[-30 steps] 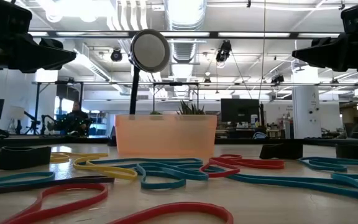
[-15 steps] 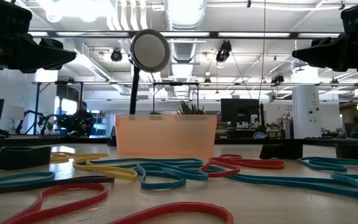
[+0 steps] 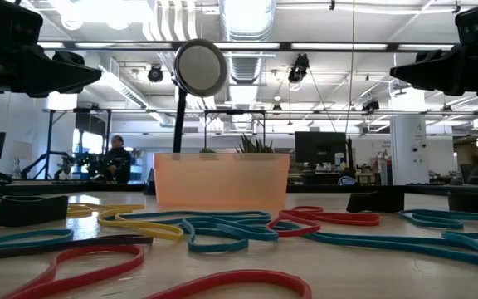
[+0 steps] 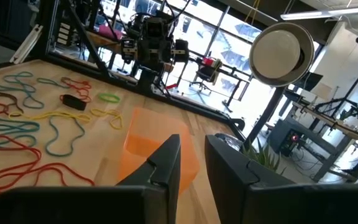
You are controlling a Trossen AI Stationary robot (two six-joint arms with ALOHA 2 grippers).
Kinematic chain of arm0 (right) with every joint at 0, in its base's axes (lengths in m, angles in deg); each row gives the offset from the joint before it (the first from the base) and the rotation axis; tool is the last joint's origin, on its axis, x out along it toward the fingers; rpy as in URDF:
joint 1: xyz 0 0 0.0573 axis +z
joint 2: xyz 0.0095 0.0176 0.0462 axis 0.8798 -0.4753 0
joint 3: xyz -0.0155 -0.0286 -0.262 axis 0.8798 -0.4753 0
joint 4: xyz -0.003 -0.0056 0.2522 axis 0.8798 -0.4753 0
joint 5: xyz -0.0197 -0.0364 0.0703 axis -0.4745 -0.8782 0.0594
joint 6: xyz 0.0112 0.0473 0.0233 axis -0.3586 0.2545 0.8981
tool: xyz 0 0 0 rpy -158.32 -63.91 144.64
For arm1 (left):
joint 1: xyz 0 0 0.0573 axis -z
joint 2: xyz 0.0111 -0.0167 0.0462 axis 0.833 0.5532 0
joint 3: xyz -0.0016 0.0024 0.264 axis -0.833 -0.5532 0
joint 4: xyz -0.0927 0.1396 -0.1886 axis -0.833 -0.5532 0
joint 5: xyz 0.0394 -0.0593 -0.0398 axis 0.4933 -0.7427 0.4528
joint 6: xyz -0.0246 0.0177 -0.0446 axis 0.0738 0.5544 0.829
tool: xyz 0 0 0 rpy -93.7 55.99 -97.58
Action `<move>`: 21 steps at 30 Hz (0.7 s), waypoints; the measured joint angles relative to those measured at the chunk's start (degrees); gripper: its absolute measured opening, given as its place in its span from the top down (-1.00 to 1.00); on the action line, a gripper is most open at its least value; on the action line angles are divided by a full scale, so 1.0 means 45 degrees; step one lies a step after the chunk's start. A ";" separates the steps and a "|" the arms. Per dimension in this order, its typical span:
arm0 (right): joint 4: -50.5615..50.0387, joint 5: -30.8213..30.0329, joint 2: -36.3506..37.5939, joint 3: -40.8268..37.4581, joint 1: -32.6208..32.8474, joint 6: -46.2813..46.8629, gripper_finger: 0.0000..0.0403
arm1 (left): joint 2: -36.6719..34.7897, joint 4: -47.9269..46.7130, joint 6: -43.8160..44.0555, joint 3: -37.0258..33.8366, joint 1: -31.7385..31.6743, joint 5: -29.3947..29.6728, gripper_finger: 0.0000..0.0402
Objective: Pick and place rubber bands into bin
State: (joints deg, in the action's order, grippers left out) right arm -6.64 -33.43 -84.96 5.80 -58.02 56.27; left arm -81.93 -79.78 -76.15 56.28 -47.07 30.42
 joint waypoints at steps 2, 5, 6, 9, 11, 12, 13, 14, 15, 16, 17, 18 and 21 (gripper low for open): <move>0.0004 0.0009 0.0000 -0.0004 0.0000 0.0262 0.66 | 0.0005 0.0000 0.0000 0.0000 0.0000 0.0004 0.61; 0.0005 0.0019 0.0000 -0.0004 0.0002 0.2350 0.66 | -0.0015 0.0000 0.0000 0.0000 0.0000 0.0004 0.61; 0.0005 0.0019 0.0000 -0.0004 0.0005 0.3222 0.66 | -0.0008 0.0000 0.0000 0.0000 0.0000 0.0005 0.61; 0.0009 0.0019 0.0000 -0.0003 0.0000 0.5475 0.66 | 0.0004 0.0000 0.0000 0.0000 0.0000 0.0004 0.61; 0.0009 0.0022 0.0002 -0.0004 0.0001 0.6399 0.66 | 0.0000 0.0000 0.0000 0.0000 0.0000 0.0004 0.61; 0.0009 0.0017 0.0000 -0.0003 0.0000 0.6696 0.66 | 0.0000 0.0000 0.0000 0.0000 0.0000 0.0001 0.61; 0.0009 0.0015 0.0000 -0.0004 0.0005 0.6874 0.66 | -0.0008 0.0000 0.0000 0.0000 0.0000 0.0003 0.61; 0.0009 0.0015 0.0002 -0.0004 0.0000 0.7016 0.66 | -0.0012 0.0000 0.0000 0.0000 0.0000 0.0003 0.61; 0.0017 0.0014 0.0002 -0.0002 0.0003 0.7163 0.66 | -0.0013 0.0000 0.0000 0.0000 0.0000 0.0002 0.61; 0.0023 0.0010 0.0003 -0.0002 0.0002 0.7385 0.66 | 0.0001 0.0000 0.0000 0.0000 0.0000 0.0003 0.61; 0.0018 0.0010 0.0000 0.0000 0.0000 0.7625 0.66 | 0.0005 0.0000 0.0000 0.0000 0.0000 0.0000 0.61; 0.0014 0.0010 0.0000 -0.0004 0.0000 0.7827 0.66 | -0.0003 0.0000 -0.0002 0.0000 0.0000 0.0000 0.61; 0.0019 0.0010 0.0000 -0.0004 0.0000 0.8100 0.66 | -0.0015 0.0000 -0.0001 0.0000 0.0000 0.0001 0.61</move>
State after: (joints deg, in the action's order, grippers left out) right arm -6.55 -33.39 -84.96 5.78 -58.02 92.72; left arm -81.99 -79.78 -76.16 56.28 -47.07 30.43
